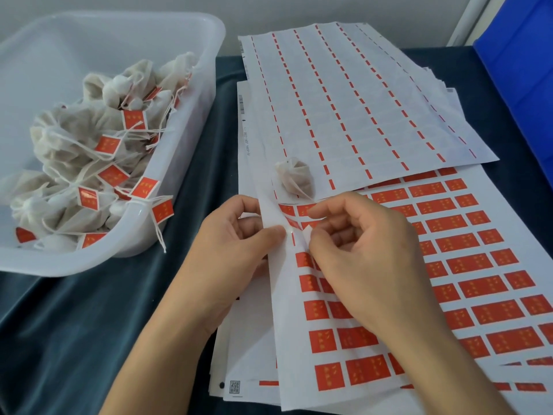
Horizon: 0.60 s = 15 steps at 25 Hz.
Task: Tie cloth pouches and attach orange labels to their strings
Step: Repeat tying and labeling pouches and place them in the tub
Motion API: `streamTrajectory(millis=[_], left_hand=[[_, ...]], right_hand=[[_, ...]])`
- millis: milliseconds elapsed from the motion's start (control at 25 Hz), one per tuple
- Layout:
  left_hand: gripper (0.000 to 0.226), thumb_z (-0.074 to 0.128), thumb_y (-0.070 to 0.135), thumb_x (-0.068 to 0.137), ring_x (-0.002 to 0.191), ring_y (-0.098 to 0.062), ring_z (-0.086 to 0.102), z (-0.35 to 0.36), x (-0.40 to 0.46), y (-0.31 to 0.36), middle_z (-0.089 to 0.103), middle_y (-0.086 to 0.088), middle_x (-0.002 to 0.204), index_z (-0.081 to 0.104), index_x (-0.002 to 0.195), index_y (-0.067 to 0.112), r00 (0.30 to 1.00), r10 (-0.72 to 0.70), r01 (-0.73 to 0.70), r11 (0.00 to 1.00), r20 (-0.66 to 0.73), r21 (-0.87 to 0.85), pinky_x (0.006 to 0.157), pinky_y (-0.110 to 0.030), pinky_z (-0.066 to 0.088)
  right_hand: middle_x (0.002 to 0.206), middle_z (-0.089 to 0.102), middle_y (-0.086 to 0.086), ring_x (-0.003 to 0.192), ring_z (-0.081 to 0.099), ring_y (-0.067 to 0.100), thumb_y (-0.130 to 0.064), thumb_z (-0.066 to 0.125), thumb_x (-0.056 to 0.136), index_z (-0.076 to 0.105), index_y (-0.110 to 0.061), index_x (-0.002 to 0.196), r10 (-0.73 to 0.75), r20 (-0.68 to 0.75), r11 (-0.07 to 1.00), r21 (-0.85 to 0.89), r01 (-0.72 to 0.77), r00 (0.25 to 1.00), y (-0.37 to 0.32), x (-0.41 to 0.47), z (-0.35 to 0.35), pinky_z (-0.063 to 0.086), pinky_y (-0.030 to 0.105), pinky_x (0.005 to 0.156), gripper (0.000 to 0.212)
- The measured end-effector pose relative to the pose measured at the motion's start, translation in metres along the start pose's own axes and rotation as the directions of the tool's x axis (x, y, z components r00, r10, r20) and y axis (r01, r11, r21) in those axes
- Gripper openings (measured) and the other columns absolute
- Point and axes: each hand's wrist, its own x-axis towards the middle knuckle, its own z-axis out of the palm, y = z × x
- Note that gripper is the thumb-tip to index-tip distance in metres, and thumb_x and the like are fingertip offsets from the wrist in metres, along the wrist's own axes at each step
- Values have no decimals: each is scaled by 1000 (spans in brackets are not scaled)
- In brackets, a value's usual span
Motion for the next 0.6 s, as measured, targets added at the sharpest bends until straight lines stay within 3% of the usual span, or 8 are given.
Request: streamTrajectory(millis=[120, 200, 280, 400, 520, 600], left_hand=[[37, 71, 21, 98, 80, -16, 81, -2, -1, 0, 82, 5, 89, 55, 130, 32, 998, 20, -11, 990, -58, 138, 65, -33, 66], [60, 73, 25, 97, 79, -11, 80, -4, -2, -3, 81, 8, 85, 41, 145, 42, 990, 83, -49, 961, -114, 271, 70, -37, 65], [72, 73, 27, 96, 77, -7, 79, -7, -1, -5, 79, 11, 82, 33, 151, 49, 977, 144, -81, 932, -156, 352, 64, -32, 64], [58, 71, 30, 96, 72, -3, 75, -12, 2, -6, 75, 14, 79, 44, 143, 51, 947, 244, -117, 869, -210, 480, 50, -26, 61], [45, 69, 33, 96, 76, 5, 70, -14, 5, -7, 70, 21, 82, 54, 136, 48, 923, 322, -114, 751, -210, 650, 51, -19, 57], [42, 69, 38, 96, 83, 2, 70, -14, 7, -7, 66, 21, 89, 56, 136, 46, 922, 328, -74, 674, -207, 735, 56, -15, 57]], right_hand=[[74, 65, -24, 84, 61, -15, -27, 76, 88, 66, -39, 94, 20, 2, 1000, 10, -20, 1000, 2, 1, -4, 45, -1, 62, 16], [84, 65, -29, 83, 62, -14, -26, 74, 89, 66, -39, 94, 39, 26, 999, 32, -40, 999, 2, 3, -7, 45, -1, 62, 16], [87, 65, -30, 80, 64, -11, -23, 71, 90, 66, -39, 93, 58, 36, 996, 65, -60, 998, 2, 6, -11, 47, 1, 60, 17], [84, 69, -23, 73, 68, -4, -19, 68, 92, 67, -37, 92, 82, 2, 986, 149, -81, 997, 1, 11, -18, 51, 8, 56, 18], [81, 70, -17, 69, 68, 1, -20, 65, 95, 68, -35, 92, 91, -72, 972, 225, -72, 993, -3, 18, -26, 49, 7, 53, 16], [83, 71, -16, 71, 69, 2, -21, 63, 97, 68, -36, 94, 83, -105, 965, 256, -53, 991, -6, 26, -33, 49, 7, 53, 16]])
